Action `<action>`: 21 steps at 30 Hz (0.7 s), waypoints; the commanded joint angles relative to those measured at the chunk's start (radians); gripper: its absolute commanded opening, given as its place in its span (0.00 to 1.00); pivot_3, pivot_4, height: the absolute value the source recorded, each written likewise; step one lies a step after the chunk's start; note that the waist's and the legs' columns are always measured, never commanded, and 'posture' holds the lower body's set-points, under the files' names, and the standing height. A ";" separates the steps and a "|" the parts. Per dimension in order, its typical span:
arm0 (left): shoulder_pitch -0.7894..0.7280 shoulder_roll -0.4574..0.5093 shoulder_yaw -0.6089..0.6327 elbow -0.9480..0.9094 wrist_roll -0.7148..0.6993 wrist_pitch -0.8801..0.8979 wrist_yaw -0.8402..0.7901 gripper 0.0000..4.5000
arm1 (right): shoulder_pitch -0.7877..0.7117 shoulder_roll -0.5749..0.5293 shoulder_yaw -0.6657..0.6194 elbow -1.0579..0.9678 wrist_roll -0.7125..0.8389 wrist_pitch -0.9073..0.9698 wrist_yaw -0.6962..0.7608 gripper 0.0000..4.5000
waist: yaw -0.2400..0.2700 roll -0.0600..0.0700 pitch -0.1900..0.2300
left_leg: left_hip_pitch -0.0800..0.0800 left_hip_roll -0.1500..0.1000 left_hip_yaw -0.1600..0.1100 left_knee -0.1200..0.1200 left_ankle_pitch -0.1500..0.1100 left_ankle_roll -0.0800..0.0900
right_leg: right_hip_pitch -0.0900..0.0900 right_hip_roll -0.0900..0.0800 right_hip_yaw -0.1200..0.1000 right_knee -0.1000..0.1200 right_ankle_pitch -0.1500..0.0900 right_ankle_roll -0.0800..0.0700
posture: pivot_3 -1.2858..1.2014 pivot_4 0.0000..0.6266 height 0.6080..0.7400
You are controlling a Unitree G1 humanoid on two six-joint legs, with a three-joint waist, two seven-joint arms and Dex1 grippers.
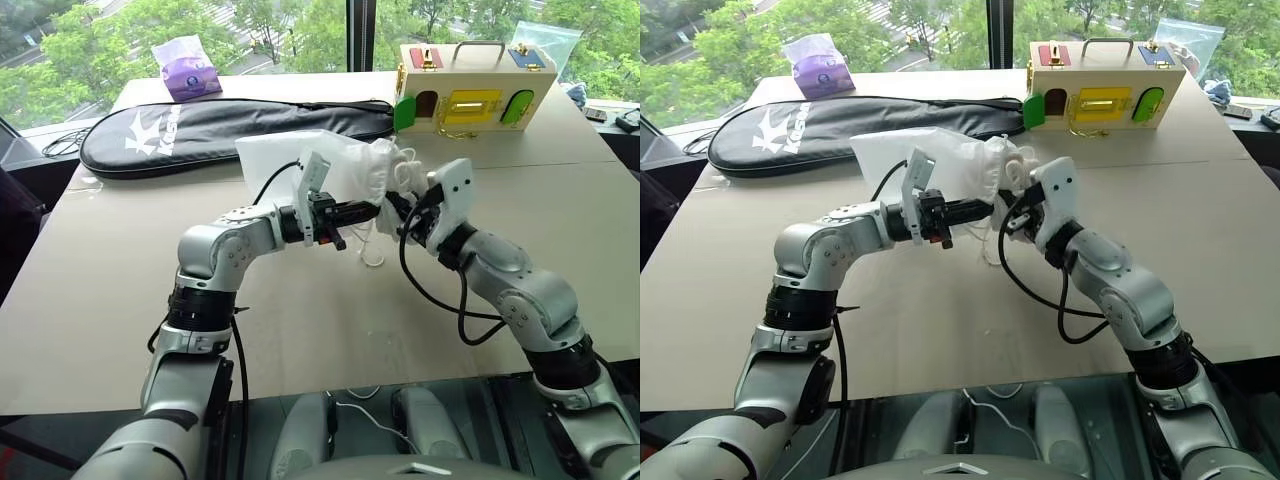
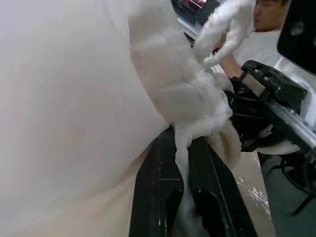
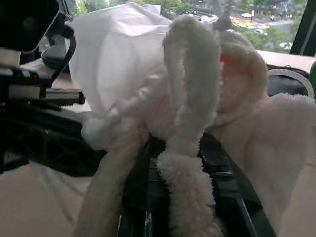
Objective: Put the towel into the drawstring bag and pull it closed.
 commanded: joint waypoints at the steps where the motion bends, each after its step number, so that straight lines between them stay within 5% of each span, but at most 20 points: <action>1: -0.083 0.016 0.013 -0.005 0.006 -0.078 -0.064 0.00 | -0.003 -0.036 0.121 0.049 -0.213 -0.165 0.113 0.00 | 0.002 0.000 0.000 | 0.000 0.000 0.000 0.000 0.000 0.000 | 0.000 0.000 0.000 0.000 0.000 0.000 | 0.52 0.24 1.00; 13: -0.140 0.040 -0.028 0.043 0.045 -0.148 -0.201 0.00 | -0.023 -0.098 0.138 0.224 -0.707 -0.531 0.073 0.00 | 0.007 -0.003 0.002 | -0.001 0.001 0.001 0.001 0.003 -0.005 | 0.000 -0.002 0.001 0.000 0.000 0.000 | 0.52 0.24 1.00; 17: -0.122 0.041 -0.060 0.033 0.068 -0.160 -0.235 0.00 | -0.057 -0.069 0.112 0.250 -0.781 -0.584 0.031 0.00 | 0.006 -0.003 0.002 | -0.001 0.000 0.001 0.001 0.003 -0.005 | 0.000 -0.002 0.001 0.001 0.000 0.000 | 0.52 0.24 1.00; 21: -0.107 0.048 -0.079 0.019 0.057 -0.147 -0.283 0.00 | -0.045 0.045 0.022 0.268 -0.667 -0.532 0.015 0.00 | 0.006 -0.003 0.002 | -0.001 0.001 0.001 0.001 0.003 -0.005 | 0.000 -0.002 0.001 0.001 0.000 0.000 | 0.52 0.24 1.00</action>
